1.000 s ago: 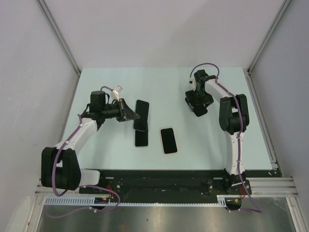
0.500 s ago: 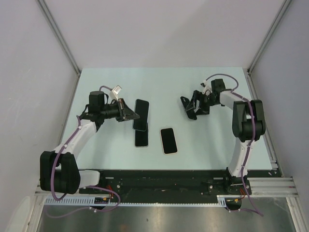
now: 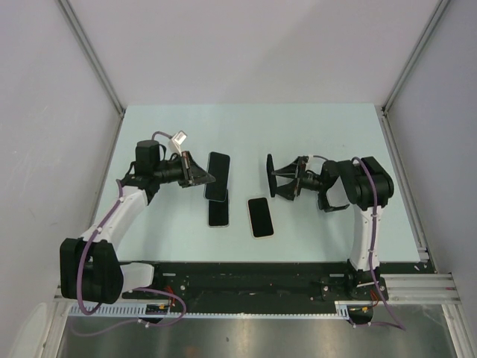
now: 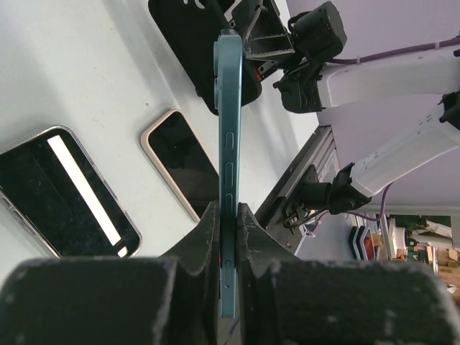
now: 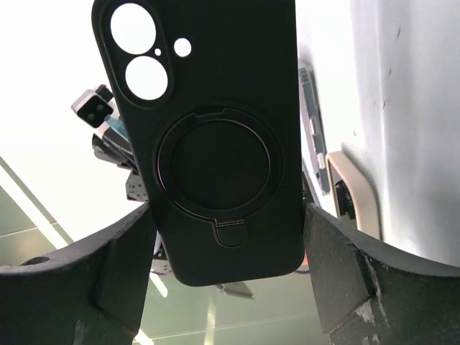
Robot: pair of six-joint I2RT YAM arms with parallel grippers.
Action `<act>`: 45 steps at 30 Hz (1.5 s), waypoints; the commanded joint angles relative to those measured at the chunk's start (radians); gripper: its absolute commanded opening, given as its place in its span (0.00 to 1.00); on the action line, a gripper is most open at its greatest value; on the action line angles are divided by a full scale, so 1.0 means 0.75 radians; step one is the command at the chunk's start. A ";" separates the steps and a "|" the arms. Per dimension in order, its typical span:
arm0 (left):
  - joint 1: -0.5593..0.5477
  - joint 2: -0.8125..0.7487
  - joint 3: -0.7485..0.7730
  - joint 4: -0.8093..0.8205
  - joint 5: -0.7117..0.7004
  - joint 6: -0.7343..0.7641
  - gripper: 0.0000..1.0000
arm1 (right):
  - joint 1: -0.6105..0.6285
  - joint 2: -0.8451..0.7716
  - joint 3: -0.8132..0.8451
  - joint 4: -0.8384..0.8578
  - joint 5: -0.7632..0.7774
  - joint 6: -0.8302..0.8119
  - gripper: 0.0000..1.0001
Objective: Put the phone into the phone case
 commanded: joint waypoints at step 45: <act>0.000 -0.065 -0.001 0.141 0.099 -0.061 0.05 | 0.211 -0.179 -0.278 0.335 0.248 0.238 1.00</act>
